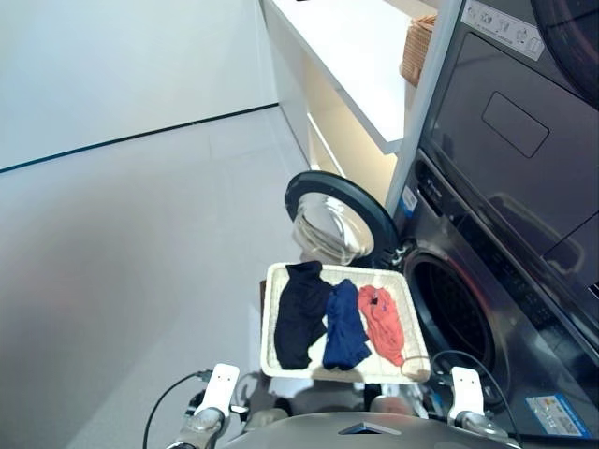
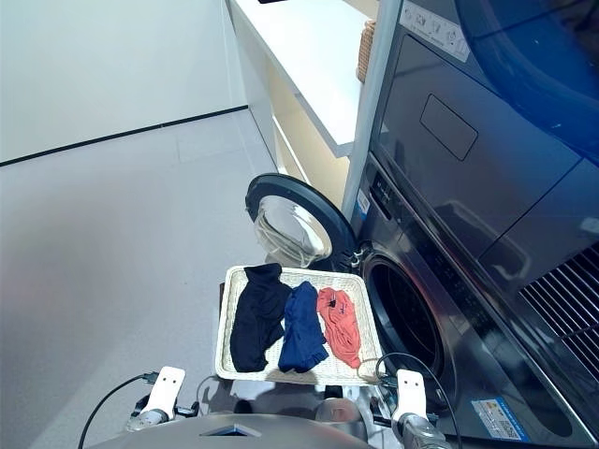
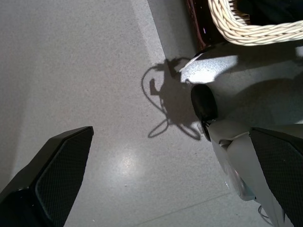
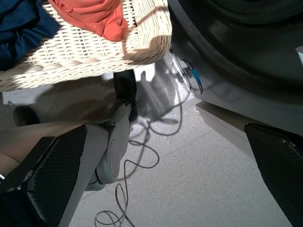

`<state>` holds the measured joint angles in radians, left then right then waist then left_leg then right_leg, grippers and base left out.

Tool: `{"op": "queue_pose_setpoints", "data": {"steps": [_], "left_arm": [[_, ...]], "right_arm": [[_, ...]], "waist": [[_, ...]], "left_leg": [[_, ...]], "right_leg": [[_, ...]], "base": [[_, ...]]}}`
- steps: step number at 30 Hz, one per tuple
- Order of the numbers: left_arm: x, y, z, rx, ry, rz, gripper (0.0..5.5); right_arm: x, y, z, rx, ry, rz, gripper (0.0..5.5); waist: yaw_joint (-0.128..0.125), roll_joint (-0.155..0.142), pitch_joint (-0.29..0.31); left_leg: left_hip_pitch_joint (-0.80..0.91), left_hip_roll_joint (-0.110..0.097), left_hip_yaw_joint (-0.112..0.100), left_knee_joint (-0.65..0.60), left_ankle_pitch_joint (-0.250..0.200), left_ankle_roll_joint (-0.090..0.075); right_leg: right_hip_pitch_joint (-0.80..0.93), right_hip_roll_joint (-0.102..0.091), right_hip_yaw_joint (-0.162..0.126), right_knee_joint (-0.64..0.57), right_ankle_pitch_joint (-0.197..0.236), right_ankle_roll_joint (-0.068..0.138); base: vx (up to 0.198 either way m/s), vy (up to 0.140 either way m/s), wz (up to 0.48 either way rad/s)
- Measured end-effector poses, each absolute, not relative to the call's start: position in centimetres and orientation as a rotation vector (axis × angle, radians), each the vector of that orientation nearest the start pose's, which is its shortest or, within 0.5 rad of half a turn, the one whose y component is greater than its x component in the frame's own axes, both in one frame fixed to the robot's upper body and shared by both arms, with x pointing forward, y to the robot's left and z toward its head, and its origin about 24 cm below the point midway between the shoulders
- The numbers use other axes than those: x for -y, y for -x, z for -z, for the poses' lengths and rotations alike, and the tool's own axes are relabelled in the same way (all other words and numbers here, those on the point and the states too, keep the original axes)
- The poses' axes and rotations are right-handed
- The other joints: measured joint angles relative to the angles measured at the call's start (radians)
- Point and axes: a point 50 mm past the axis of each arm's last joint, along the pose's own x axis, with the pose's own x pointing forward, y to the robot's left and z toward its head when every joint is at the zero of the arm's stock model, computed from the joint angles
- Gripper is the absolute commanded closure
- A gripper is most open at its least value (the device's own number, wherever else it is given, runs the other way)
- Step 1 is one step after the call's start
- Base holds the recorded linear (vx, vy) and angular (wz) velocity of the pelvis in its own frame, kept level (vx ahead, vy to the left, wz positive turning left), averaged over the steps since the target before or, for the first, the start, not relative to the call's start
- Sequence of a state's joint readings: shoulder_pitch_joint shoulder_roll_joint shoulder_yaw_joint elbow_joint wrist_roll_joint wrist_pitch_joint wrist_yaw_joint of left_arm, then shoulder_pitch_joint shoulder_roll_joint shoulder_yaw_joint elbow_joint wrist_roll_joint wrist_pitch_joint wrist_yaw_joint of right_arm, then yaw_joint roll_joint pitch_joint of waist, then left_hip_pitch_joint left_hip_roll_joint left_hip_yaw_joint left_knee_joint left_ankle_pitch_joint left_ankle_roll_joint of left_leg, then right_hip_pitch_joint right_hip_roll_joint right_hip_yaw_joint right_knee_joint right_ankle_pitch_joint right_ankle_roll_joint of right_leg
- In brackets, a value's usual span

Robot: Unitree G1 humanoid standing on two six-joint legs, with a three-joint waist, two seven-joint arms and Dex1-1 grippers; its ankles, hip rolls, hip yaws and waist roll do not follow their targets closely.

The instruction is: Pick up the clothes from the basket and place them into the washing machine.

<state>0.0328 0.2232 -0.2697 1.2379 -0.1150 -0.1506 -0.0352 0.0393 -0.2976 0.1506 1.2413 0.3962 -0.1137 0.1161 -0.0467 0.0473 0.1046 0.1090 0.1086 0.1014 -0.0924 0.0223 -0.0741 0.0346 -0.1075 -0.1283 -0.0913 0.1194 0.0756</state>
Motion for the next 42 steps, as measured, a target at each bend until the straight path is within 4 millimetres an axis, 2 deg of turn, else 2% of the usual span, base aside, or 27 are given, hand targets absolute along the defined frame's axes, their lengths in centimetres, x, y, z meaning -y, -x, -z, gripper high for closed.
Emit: {"op": "queue_pose_setpoints", "data": {"steps": [19, 25, 30, 35, 38, 40, 42], "left_arm": [[-21.2, -8.3, 16.4, -1.144, -0.208, 0.069, 0.00], [-19.9, -9.3, 16.2, -1.100, -0.140, 0.110, 0.00], [-19.5, -10.1, 15.9, -1.060, -0.128, 0.107, 0.00], [-19.5, -10.3, 15.9, -1.053, -0.139, 0.083, 0.00], [-19.2, -11.0, 15.7, -1.026, -0.136, 0.066, 0.00], [-18.9, -12.2, 15.2, -0.974, -0.111, 0.039, 0.00], [-18.5, -14.2, 14.4, -0.891, -0.099, 0.016, 0.00]], "right_arm": [[25.3, -8.0, 15.6, -1.136, -0.023, 0.190, 0.00], [25.6, -8.1, 15.5, -1.153, 0.062, 0.131, 0.00], [25.6, -8.2, 15.5, -1.150, 0.069, 0.143, 0.00], [25.4, -8.8, 15.4, -1.132, 0.085, 0.136, 0.00], [24.9, -10.2, 15.0, -1.065, 0.092, 0.114, 0.00], [24.2, -12.3, 14.1, -0.963, 0.091, 0.094, 0.00], [23.1, -14.7, 12.7, -0.832, 0.066, 0.074, 0.00]], "waist": [[-0.001, 0.007, 0.006], [-0.001, 0.021, 0.014], [0.000, 0.023, 0.015], [0.000, 0.024, 0.016], [-0.002, 0.024, 0.021], [-0.003, 0.022, 0.039], [-0.003, 0.021, 0.048]], "left_leg": [[0.000, 0.000, -0.001, 0.000, 0.000, 0.000], [0.006, -0.004, -0.003, 0.000, 0.001, 0.002], [0.005, -0.004, -0.012, 0.000, 0.002, 0.003], [0.004, -0.004, -0.013, 0.000, 0.002, 0.003], [-0.001, -0.004, -0.012, 0.000, 0.002, 0.003], [-0.002, -0.004, -0.002, 0.001, 0.003, 0.003], [-0.032, -0.005, 0.010, 0.001, 0.008, 0.004]], "right_leg": [[0.000, -0.001, -0.002, 0.000, 0.000, 0.000], [0.008, -0.004, -0.005, 0.000, -0.001, 0.001], [0.009, -0.005, -0.008, 0.000, -0.001, 0.002], [0.008, -0.005, -0.009, 0.000, -0.001, 0.002], [0.002, -0.005, -0.007, 0.000, 0.000, 0.001], [-0.009, -0.004, -0.004, 0.000, 0.003, 0.001], [-0.043, -0.005, 0.006, 0.001, 0.013, 0.000]], "base": [[0.000, 0.000, 0.000], [0.000, 0.000, 0.000], [0.000, 0.000, 0.000], [0.000, 0.000, 0.000], [0.000, 0.000, 0.000], [-0.106, -0.026, -0.123], [-0.120, -0.022, -0.166]]}}
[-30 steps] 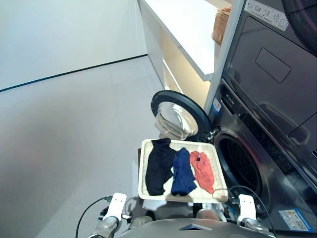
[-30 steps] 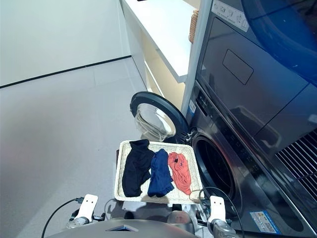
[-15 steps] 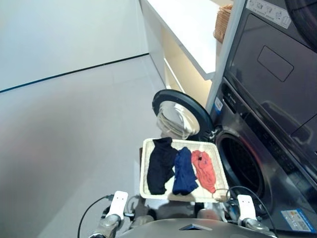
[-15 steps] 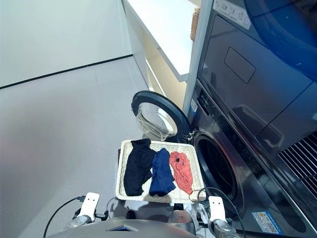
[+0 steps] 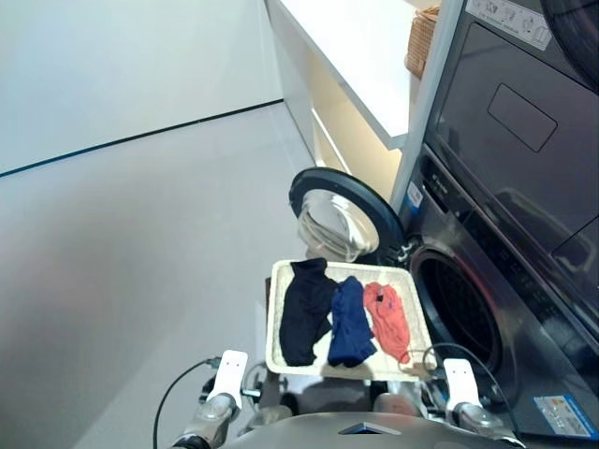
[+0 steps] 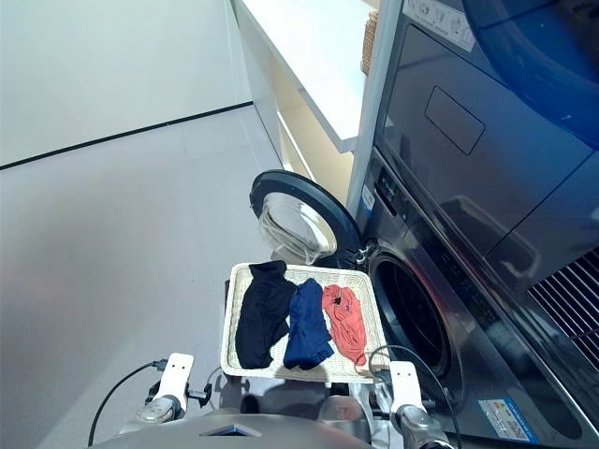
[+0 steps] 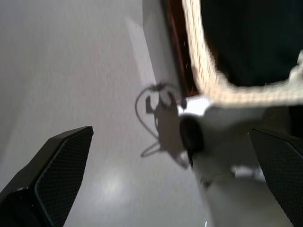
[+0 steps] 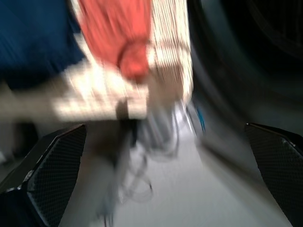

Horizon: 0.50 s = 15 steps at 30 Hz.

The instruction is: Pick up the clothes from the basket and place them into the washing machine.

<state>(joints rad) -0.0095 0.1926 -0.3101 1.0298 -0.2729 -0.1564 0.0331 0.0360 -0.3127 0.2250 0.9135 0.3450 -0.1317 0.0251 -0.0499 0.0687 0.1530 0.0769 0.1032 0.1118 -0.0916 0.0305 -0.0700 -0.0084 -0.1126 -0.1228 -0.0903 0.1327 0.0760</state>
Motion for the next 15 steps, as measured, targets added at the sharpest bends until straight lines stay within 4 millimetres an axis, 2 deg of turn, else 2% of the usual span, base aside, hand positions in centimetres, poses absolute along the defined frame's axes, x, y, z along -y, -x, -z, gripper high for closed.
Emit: {"op": "queue_pose_setpoints", "data": {"steps": [2, 5, 9, 12, 13, 15], "left_arm": [[-17.8, -17.3, 12.8, -0.775, -0.077, -0.008, 0.00], [-16.5, -21.1, 10.2, -0.602, -0.071, 0.019, 0.00], [-15.1, -24.9, 6.4, -0.407, -0.048, 0.018, 0.00], [-14.6, -27.8, 3.4, -0.280, -0.048, 0.018, 0.00], [-14.4, -28.7, 2.4, -0.245, -0.055, 0.022, 0.00], [-14.2, -30.2, 0.8, -0.186, -0.063, 0.012, 0.00]], "right_arm": [[21.8, -17.6, 10.6, -0.683, 0.032, 0.044, 0.00], [20.3, -20.1, 8.3, -0.535, 0.008, -0.002, 0.00], [18.8, -22.4, 5.2, -0.377, -0.016, -0.060, 0.00], [17.5, -24.5, 2.2, -0.233, -0.031, -0.101, 0.00], [17.1, -25.3, 1.0, -0.183, -0.031, -0.116, 0.00], [16.1, -26.8, -1.5, -0.074, -0.027, -0.149, 0.00]], "waist": [[-0.001, -0.005, 0.032], [-0.002, -0.018, 0.090], [-0.003, -0.046, 0.147], [-0.006, -0.074, 0.206], [-0.005, -0.080, 0.228], [-0.010, -0.089, 0.276]], "left_leg": [[-0.023, -0.002, 0.003, 0.006, 0.011, -0.003], [-0.023, 0.000, 0.006, 0.008, 0.016, -0.007], [-0.062, 0.000, 0.013, 0.015, 0.020, -0.009], [-0.117, 0.001, 0.020, 0.049, 0.018, -0.011], [-0.138, 0.002, 0.021, 0.061, 0.017, -0.012], [-0.180, 0.003, 0.022, 0.088, 0.015, -0.014]], "right_leg": [[-0.026, 0.000, 0.009, 0.004, 0.014, 0.003], [-0.029, 0.003, 0.013, 0.005, 0.019, 0.002], [-0.068, 0.012, 0.020, 0.006, 0.028, -0.001], [-0.123, 0.015, 0.027, 0.027, 0.032, -0.003], [-0.145, 0.015, 0.035, 0.039, 0.037, -0.010], [-0.188, 0.017, 0.039, 0.065, 0.037, -0.010]], "base": [[-0.034, -0.013, -0.046], [-0.054, -0.029, -0.024], [-0.082, -0.025, -0.038], [-0.091, -0.027, -0.087], [-0.075, -0.039, -0.096], [-0.112, -0.019, -0.057]]}}
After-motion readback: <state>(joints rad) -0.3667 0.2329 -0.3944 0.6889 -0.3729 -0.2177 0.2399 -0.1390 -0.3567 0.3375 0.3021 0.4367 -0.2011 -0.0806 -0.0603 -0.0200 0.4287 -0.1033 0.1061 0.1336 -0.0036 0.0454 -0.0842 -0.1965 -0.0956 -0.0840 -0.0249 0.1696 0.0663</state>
